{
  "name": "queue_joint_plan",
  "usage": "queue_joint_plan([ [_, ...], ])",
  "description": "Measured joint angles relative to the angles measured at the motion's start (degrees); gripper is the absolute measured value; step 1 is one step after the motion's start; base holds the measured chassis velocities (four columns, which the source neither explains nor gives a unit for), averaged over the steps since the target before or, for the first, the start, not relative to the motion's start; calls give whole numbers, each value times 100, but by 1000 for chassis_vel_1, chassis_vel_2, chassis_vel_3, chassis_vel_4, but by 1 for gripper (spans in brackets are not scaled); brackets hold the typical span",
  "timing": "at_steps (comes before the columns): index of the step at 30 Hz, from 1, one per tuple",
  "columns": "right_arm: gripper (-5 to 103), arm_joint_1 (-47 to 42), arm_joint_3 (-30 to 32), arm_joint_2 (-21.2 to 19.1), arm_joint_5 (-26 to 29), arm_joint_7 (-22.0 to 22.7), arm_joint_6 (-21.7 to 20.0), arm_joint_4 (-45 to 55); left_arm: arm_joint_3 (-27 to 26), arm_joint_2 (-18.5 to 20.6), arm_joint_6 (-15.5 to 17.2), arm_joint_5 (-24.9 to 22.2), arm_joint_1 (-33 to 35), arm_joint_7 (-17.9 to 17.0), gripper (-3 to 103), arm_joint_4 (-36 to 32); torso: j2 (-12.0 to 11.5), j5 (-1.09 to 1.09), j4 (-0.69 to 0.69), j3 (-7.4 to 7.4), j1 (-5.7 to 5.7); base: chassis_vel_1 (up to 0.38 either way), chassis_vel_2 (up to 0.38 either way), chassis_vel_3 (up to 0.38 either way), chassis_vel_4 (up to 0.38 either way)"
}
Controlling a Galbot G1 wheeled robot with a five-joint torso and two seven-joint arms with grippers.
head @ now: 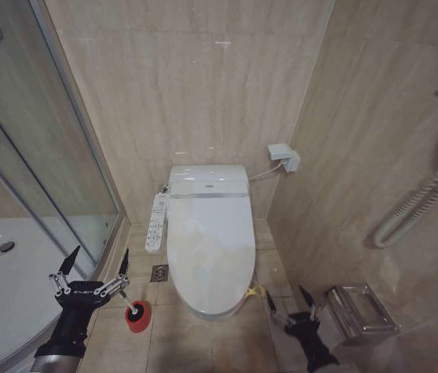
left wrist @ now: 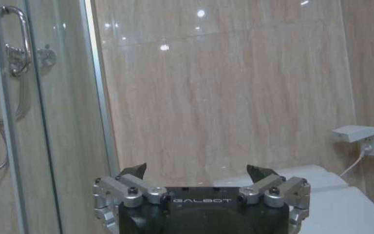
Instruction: Open the toilet lid, clean the toilet bowl with a toilet brush, close the toilet lid, and flush.
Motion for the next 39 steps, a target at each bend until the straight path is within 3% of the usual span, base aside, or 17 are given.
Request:
queue_joint_plan([
  [7,100,135,-270,0,-183,-178,211,-736,0,0,0,0,0,0,100,0,1,1,1,0,0,25,-32,-31,11],
  [13,100,1023,-669,20,-413,-99,326,-1790,0,0,0,0,0,0,100,0,-1,1,2,2,5,0,0,0,0],
  [23,100,2461,-787,-58,-581,-74,506,-3356,0,0,0,0,1,0,100,0,-1,1,2,2,5,0,0,0,0],
  [39,100,3049,-609,-2,-854,23,630,-3891,0,0,0,0,0,0,100,0,-1,1,1,2,4,0,0,0,0],
])
